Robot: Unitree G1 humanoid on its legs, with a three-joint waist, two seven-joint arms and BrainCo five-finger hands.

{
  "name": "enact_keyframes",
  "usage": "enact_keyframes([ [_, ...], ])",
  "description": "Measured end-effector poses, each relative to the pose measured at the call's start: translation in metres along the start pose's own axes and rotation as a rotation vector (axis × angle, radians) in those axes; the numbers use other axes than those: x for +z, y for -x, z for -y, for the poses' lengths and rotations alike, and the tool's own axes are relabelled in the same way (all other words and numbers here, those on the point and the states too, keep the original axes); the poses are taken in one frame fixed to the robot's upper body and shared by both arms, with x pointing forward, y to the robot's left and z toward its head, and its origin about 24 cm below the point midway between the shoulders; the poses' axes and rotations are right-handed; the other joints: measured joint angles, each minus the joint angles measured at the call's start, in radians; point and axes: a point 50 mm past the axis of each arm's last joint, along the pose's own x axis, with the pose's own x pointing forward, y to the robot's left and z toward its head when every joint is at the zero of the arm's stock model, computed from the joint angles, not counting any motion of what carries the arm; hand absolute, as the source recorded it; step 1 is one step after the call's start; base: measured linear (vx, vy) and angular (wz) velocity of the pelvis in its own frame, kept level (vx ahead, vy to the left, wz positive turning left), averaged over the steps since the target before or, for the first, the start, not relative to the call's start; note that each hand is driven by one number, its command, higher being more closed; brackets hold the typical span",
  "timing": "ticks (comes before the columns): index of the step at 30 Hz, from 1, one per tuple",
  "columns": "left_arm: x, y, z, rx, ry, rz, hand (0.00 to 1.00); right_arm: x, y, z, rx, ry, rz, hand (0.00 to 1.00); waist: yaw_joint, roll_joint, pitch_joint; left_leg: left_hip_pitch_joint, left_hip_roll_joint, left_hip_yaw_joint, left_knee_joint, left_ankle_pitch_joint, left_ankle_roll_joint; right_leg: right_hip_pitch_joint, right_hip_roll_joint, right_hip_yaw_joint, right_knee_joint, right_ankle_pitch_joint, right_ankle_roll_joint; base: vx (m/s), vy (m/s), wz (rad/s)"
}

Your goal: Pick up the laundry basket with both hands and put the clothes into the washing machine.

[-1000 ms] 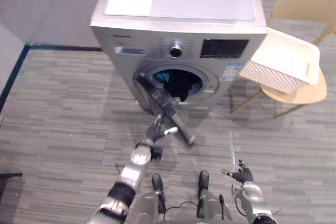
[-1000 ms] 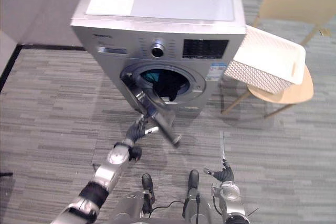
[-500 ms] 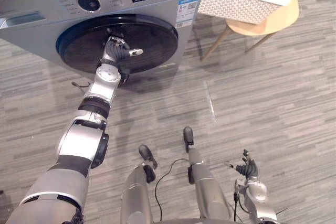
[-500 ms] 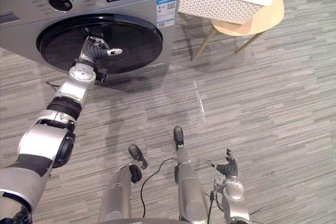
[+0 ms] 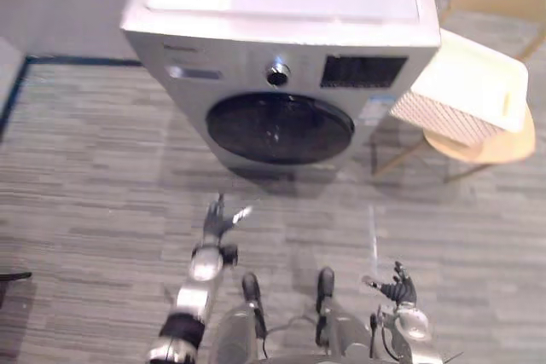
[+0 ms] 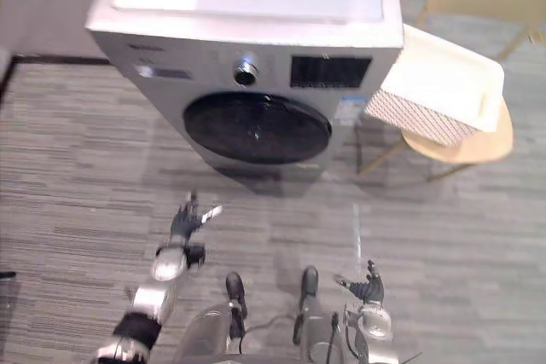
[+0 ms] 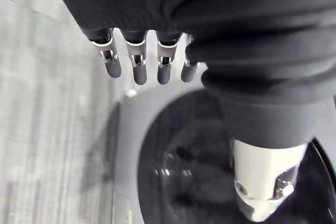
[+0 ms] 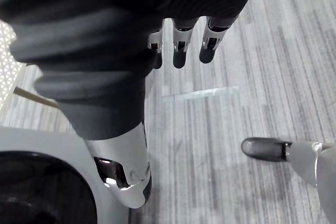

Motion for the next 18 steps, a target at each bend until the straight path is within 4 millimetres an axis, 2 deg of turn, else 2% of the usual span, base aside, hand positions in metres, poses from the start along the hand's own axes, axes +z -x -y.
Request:
enact_keyframes([
  [1, -0.019, 0.009, -0.01, 0.031, 0.015, -0.062, 0.0, -0.002, -0.003, 0.002, -0.001, 0.018, -0.02, 0.0, 0.005, 0.009, -0.009, 0.007, -0.007, -0.029, -0.001, 0.011, -0.005, 0.028, -0.006, -0.037, 0.0, -0.009, -0.001, 0.05, -0.003, 0.76],
  [3, -0.037, 0.015, -0.017, 0.045, 0.011, -0.129, 0.0, -0.001, -0.006, 0.002, 0.0, 0.037, -0.028, 0.0, 0.008, 0.012, -0.012, 0.006, -0.023, -0.05, -0.013, 0.049, -0.008, 0.052, -0.025, -0.091, 0.0, -0.016, -0.004, 0.0, 0.009, 0.97],
  [5, -0.048, 0.017, -0.019, 0.053, 0.013, -0.177, 0.0, -0.003, -0.008, 0.002, -0.002, 0.047, -0.049, 0.0, 0.008, 0.011, -0.014, -0.012, -0.042, 0.008, -0.043, 0.121, 0.019, 0.077, -0.066, -0.209, 0.02, -0.036, -0.001, -0.08, 0.039, 1.36],
  [6, -0.051, 0.018, -0.019, 0.057, 0.019, -0.189, 0.0, -0.003, -0.008, 0.004, -0.006, 0.047, -0.052, 0.0, 0.008, 0.012, -0.014, -0.018, -0.039, 0.054, -0.04, 0.12, 0.02, 0.087, -0.068, -0.232, 0.021, -0.039, 0.001, -0.11, 0.082, 1.23],
  [7, -0.061, 0.022, -0.023, 0.074, 0.029, -0.231, 0.0, -0.003, -0.009, 0.004, -0.01, 0.044, -0.055, 0.0, 0.01, 0.015, -0.016, -0.029, -0.019, 0.155, -0.018, 0.097, 0.053, 0.102, -0.064, -0.276, 0.031, -0.053, 0.008, -0.12, 0.118, 0.96],
  [8, -0.072, 0.026, -0.028, 0.101, 0.029, -0.283, 0.0, -0.003, -0.009, 0.004, -0.011, 0.044, -0.055, 0.0, 0.023, 0.02, -0.022, -0.032, -0.013, 0.173, -0.011, 0.079, 0.079, 0.109, -0.062, -0.304, 0.053, -0.068, 0.018, -0.12, 0.128, 0.85],
  [10, -0.089, 0.035, -0.043, 0.159, 0.037, -0.358, 0.0, -0.003, -0.008, -0.001, 0.0, 0.037, -0.058, 0.0, 0.024, -0.002, -0.028, -0.033, -0.034, 0.134, -0.017, 0.062, 0.087, 0.121, -0.079, -0.339, 0.08, -0.094, 0.031, -0.06, 0.153, 0.71],
  [13, -0.115, 0.059, -0.059, 0.231, 0.057, -0.461, 0.0, 0.0, -0.009, -0.008, 0.026, 0.063, -0.048, 0.0, 0.027, -0.027, -0.04, -0.024, -0.074, 0.128, -0.008, 0.016, 0.105, 0.123, -0.138, -0.371, 0.157, -0.145, 0.066, -0.01, 0.173, 0.51],
  [14, -0.124, 0.069, -0.065, 0.251, 0.056, -0.497, 0.0, -0.005, -0.007, -0.009, 0.043, 0.089, -0.059, 0.0, 0.025, -0.058, -0.041, -0.012, -0.099, 0.153, 0.054, -0.035, 0.124, 0.114, -0.202, -0.376, 0.225, -0.186, 0.082, 0.1, 0.244, 0.38],
  [15, -0.13, 0.078, -0.07, 0.274, 0.058, -0.522, 0.0, -0.007, -0.007, -0.008, 0.053, 0.117, -0.068, 0.0, 0.033, -0.049, -0.049, -0.013, -0.08, 0.156, 0.184, -0.097, 0.128, 0.114, -0.228, -0.376, 0.31, -0.21, 0.085, 0.15, 0.227, 0.32],
  [16, -0.135, 0.084, -0.073, 0.284, 0.057, -0.544, 0.0, -0.008, -0.007, -0.008, 0.06, 0.139, -0.067, 0.0, 0.033, -0.034, -0.049, -0.009, -0.08, 0.135, 0.209, -0.169, 0.131, 0.103, -0.251, -0.364, 0.409, -0.233, 0.086, 0.14, 0.2, 0.32],
  [17, -0.137, 0.087, -0.075, 0.288, 0.052, -0.557, 0.0, -0.007, -0.006, -0.01, 0.072, 0.157, -0.062, 0.0, 0.041, -0.038, -0.043, 0.002, -0.109, 0.103, 0.236, -0.197, 0.138, 0.019, -0.324, -0.292, 0.646, -0.222, -0.019, 0.1, 0.21, 0.67],
  [18, -0.133, 0.084, -0.076, 0.284, 0.044, -0.537, 0.0, -0.009, -0.005, -0.014, 0.088, 0.159, -0.069, 0.0, 0.022, -0.035, -0.043, 0.018, -0.119, 0.058, 0.237, -0.203, 0.149, -0.06, -0.321, -0.182, 0.796, -0.185, -0.074, 0.09, 0.214, 0.98],
])
